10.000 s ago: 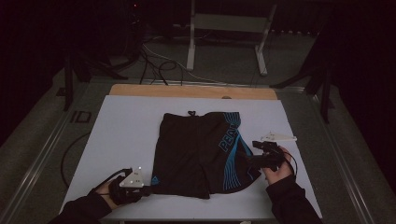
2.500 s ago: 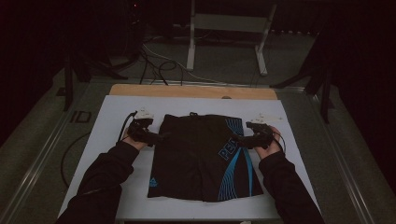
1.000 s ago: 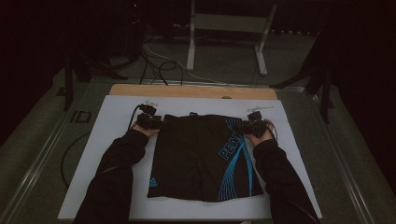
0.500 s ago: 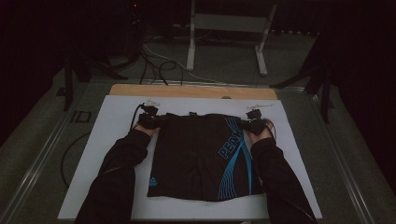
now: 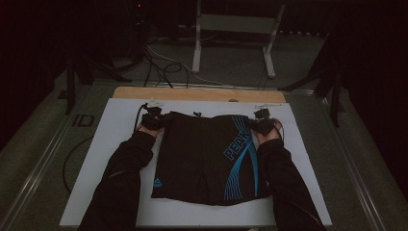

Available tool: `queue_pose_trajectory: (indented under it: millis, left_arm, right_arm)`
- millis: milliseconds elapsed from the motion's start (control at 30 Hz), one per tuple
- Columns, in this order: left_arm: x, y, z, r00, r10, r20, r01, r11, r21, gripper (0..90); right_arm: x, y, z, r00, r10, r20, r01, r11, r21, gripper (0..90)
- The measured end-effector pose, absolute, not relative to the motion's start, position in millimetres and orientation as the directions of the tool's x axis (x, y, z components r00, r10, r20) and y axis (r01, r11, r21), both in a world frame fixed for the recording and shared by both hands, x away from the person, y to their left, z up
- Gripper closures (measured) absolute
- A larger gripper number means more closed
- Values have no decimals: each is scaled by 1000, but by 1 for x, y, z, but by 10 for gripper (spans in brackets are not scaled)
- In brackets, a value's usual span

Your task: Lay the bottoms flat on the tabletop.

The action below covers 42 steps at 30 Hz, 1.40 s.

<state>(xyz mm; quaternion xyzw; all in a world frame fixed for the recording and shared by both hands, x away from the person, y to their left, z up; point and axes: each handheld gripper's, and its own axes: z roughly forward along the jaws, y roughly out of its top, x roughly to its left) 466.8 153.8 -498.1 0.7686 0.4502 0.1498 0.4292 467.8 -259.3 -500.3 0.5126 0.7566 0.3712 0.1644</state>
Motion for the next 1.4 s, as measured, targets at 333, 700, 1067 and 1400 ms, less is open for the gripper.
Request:
queue_pose_trajectory:
  millis: [333, 700, 1067, 1400]
  left_arm:
    - [474, 150, -501, 543, 827, -148, 568, -232, 789, 795]
    - [484, 139, -502, 528, 839, -135, 577, -237, 782, 795]
    - [485, 134, -507, 519, 847, -117, 581, -248, 775, 791]
    - [486, 130, -507, 502, 860, -94, 583, -257, 771, 787]
  right_arm:
    - [477, -257, -494, -396, 913, 98, 653, 205, 729, 837]
    - [486, -256, -499, -343, 935, 84, 683, 187, 707, 836]
    - [495, -255, -509, -322, 943, 85, 710, 181, 680, 833]
    - [505, -251, -511, -302, 952, 50, 718, 192, 669, 833]
